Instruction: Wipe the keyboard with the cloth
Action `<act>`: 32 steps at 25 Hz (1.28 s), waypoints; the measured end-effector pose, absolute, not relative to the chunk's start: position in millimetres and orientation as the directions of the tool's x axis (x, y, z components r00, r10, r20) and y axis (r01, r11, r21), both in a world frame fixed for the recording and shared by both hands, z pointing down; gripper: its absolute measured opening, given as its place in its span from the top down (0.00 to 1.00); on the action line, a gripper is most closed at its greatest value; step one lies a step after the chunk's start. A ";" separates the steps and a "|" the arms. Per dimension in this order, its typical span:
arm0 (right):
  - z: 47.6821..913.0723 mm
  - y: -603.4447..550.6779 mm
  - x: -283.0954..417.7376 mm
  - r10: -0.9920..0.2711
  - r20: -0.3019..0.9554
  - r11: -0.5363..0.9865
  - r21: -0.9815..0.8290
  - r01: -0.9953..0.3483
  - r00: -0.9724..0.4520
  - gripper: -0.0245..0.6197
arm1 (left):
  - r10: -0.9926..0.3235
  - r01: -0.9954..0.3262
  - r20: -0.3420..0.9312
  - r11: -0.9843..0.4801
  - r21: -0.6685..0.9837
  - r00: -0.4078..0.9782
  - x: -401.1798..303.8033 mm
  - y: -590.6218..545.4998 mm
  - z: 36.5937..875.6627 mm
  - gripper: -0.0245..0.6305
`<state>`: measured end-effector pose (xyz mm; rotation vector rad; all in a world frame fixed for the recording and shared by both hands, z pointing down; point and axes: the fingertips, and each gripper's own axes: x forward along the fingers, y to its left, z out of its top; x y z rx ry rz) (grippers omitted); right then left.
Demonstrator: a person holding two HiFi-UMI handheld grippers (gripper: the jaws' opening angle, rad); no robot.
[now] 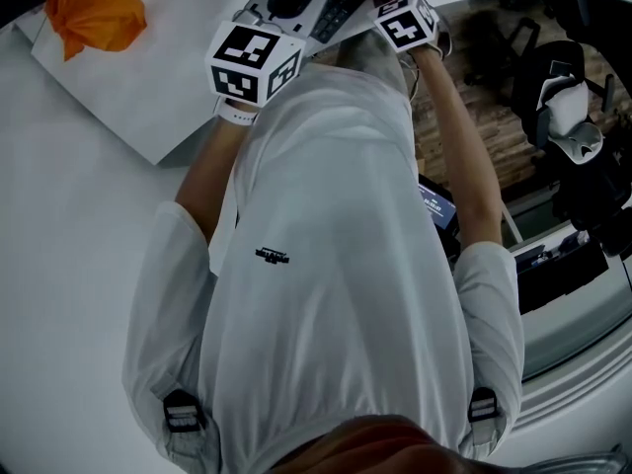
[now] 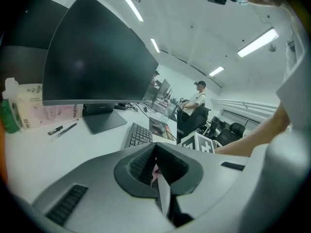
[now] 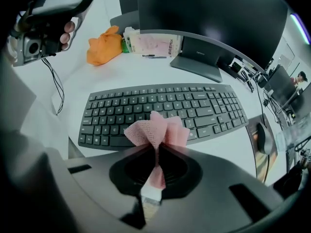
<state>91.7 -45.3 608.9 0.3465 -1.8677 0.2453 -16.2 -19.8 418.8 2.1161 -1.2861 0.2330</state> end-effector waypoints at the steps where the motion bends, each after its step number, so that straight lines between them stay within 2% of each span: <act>1: 609.0 -41.1 90.0 -0.115 0.948 0.934 0.002 -0.356 -0.296 0.91 | -0.732 -0.845 0.457 -0.315 0.431 0.506 -17.1 -16.8 419.2 0.93; 21: 601.8 58.3 56.6 -0.014 0.943 0.937 -0.103 -0.335 -0.331 0.91 | -0.725 -0.849 0.478 -0.291 0.440 0.496 -39.3 34.3 438.1 0.93; 32: 591.3 120.8 32.9 0.172 0.902 0.918 -0.293 -0.267 -0.396 0.91 | -0.728 -0.857 0.484 -0.285 0.430 0.485 -39.2 39.1 440.0 0.93</act>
